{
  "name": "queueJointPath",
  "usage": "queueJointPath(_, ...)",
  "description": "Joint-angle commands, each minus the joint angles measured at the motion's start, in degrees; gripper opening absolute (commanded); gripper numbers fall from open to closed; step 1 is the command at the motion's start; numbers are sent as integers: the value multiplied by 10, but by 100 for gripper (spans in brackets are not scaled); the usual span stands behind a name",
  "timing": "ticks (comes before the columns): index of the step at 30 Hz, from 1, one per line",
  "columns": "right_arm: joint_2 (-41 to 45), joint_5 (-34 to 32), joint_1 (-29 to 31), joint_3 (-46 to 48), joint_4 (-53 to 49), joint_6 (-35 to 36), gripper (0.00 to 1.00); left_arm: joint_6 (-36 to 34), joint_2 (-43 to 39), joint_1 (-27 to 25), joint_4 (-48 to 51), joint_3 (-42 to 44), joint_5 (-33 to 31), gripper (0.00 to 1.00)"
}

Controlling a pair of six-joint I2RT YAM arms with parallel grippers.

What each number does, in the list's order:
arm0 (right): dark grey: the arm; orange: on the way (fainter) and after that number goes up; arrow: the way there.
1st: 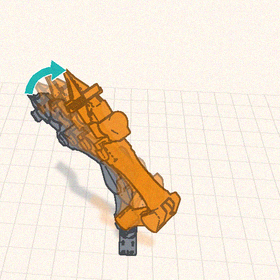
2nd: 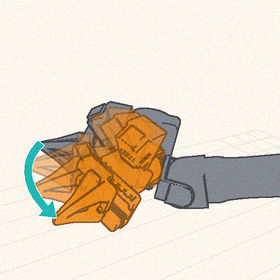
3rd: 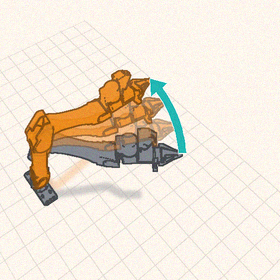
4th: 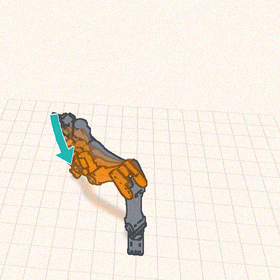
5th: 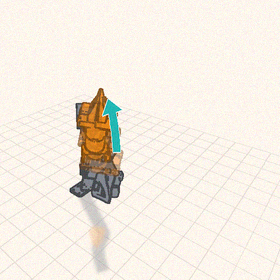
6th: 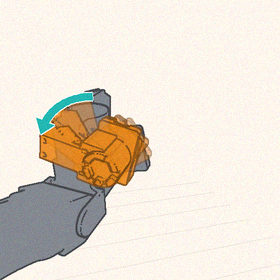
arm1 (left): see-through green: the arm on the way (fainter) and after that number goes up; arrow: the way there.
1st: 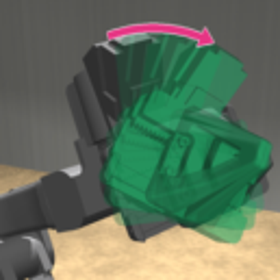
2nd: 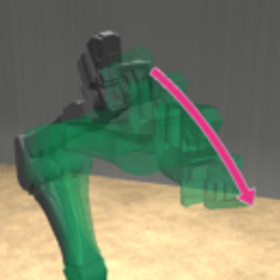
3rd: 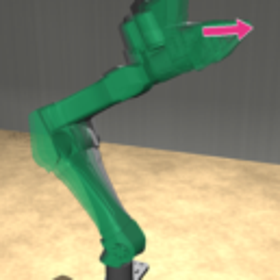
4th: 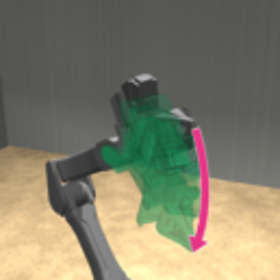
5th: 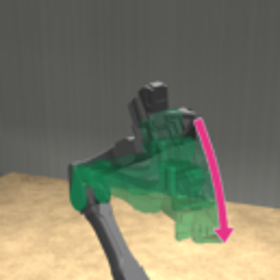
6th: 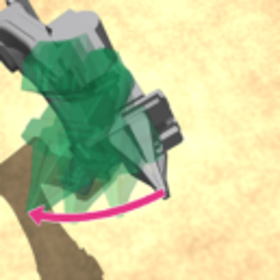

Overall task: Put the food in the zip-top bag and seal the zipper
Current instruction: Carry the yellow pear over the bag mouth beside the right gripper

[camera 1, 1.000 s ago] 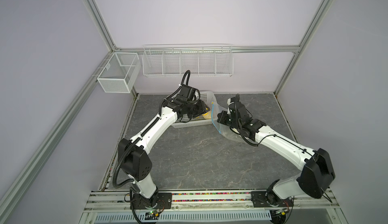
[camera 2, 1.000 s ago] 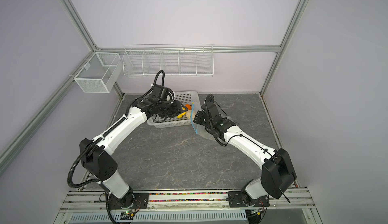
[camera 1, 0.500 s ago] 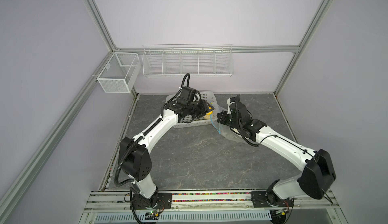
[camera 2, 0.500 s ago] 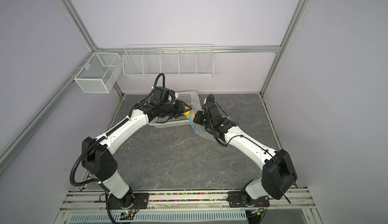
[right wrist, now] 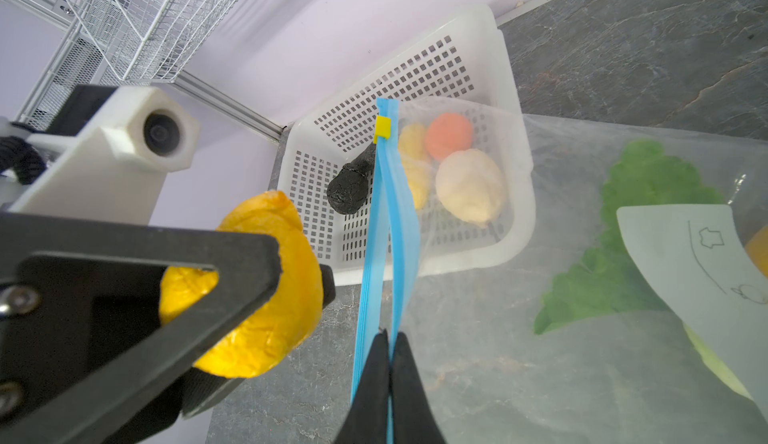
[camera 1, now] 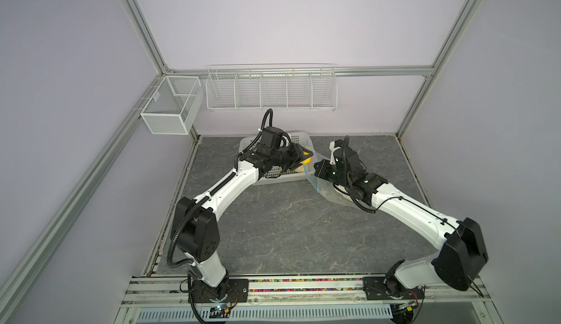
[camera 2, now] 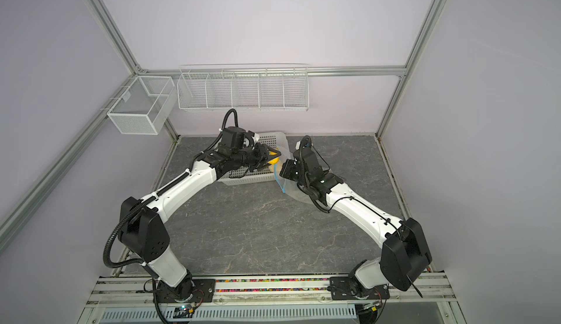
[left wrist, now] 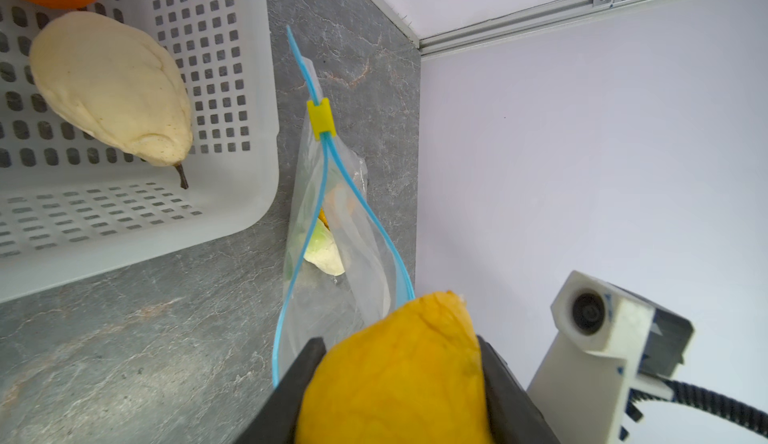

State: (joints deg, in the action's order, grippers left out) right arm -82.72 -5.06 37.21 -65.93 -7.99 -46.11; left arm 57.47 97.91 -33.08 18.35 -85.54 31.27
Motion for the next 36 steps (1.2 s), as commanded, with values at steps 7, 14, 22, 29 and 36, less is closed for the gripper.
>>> queueJointPath(7, 15, 0, -4, 2, 10, -14, 6, 37, -4, -1, -48, 18, 12, 42)
queueJointPath(14, 14, 0, -2, 4, 9, -15, 6, 38, 5, -1, -50, 14, 12, 42)
queueJointPath(22, 15, 0, -3, 3, 8, -16, 6, 40, 19, -11, -50, 2, 9, 42)
queueJointPath(29, 21, -3, -3, 6, 4, -17, 6, 39, 31, -16, -49, 4, 8, 42)
queueJointPath(36, 28, -8, -3, 8, 3, -16, 6, 38, 30, -16, -48, 19, 0, 42)
